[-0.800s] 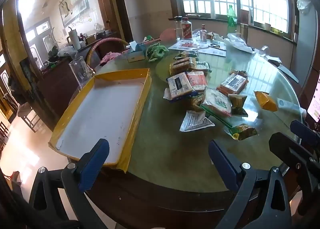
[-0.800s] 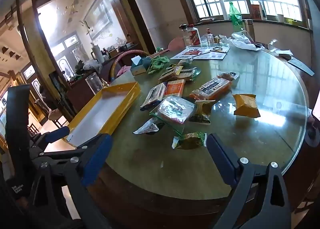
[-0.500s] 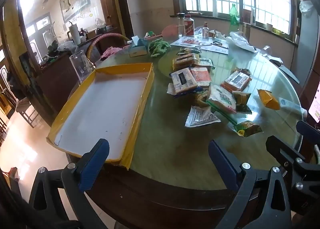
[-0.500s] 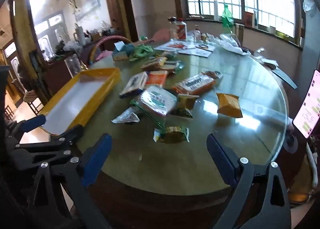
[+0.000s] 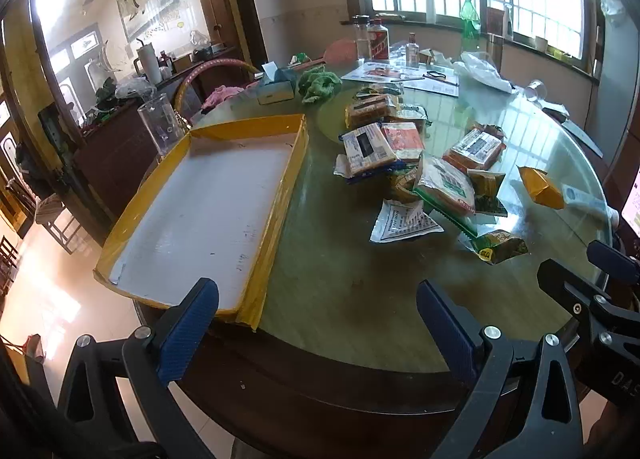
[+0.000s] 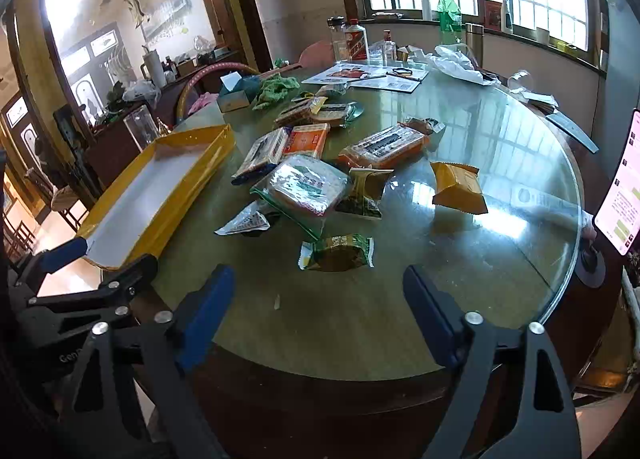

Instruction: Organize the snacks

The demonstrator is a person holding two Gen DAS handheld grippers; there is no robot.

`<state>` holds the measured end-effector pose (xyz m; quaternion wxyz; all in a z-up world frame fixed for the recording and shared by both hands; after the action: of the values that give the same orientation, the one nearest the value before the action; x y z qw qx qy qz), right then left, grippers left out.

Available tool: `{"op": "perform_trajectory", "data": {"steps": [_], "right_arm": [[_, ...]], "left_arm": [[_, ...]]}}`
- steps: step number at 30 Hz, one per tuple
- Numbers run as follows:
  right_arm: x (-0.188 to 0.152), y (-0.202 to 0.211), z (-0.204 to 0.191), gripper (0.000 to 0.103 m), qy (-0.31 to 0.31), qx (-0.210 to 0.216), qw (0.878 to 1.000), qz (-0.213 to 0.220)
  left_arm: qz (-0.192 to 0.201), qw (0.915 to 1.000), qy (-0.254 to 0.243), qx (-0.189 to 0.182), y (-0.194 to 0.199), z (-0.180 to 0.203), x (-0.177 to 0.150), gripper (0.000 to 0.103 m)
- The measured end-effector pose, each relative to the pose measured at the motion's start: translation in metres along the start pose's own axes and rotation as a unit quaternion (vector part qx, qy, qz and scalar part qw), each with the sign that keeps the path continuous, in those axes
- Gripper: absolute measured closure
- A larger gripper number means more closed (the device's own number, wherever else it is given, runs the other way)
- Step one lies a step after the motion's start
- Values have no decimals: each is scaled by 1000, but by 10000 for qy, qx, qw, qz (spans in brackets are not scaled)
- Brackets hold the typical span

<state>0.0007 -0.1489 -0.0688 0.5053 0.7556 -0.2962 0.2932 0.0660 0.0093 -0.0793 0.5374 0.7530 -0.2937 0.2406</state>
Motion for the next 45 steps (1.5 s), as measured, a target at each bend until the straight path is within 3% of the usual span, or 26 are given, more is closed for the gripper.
{"op": "perform_trajectory", "data": {"steps": [3, 7, 16, 19, 27, 32, 35, 38, 40, 42, 45], "right_arm": [[2, -2, 3, 27, 15, 38, 10000, -43], [7, -8, 6, 28, 24, 35, 10000, -84], [12, -27, 22, 28, -311, 609, 9974, -231], [9, -39, 34, 23, -485, 683, 9957, -401], [0, -79, 42, 24, -682, 474, 9926, -881], [-3, -87, 45, 46, -722, 341, 9926, -918], [-5, -84, 45, 50, -663, 316, 9931, -914], [-9, -79, 44, 57, -592, 314, 9936, -910], [-11, -77, 45, 59, -550, 353, 9939, -889], [-12, -76, 45, 59, -517, 390, 9941, -870], [-11, -74, 44, 60, -490, 490, 9944, -800]], "left_arm": [[-2, 10000, -38, 7, -2, 4, 1, 3], [-24, 10000, -61, -28, -7, 9, 5, 3], [-179, 9986, -147, -477, -21, 23, 8, 3], [-263, 9977, -152, -614, -26, 25, 6, 3], [-494, 9932, -32, -1051, -40, 29, 15, 4], [-771, 9877, -148, -1352, -58, 52, 28, 4], [-911, 9841, -453, -1456, -73, 78, 32, 4], [-1128, 9784, -752, -1562, -90, 101, 30, 11], [-1366, 9751, -810, -1549, -103, 108, 23, 31], [-1232, 9801, -806, -1334, -101, 102, 23, 45], [-1339, 9769, -572, -1563, -90, 90, 11, 56]]}}
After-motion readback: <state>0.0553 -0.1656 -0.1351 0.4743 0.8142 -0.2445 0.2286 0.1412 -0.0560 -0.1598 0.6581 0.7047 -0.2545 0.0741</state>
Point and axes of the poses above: each gripper's, at about its wrist camera, not at the fingertips, and y roughly against the way its jaws point, z to its right, x to its top, the point moved 9 cm from there along -y, roughly the way its jaws point, and after that the axes turned 14 degrees about x, right-handed, at the moved point
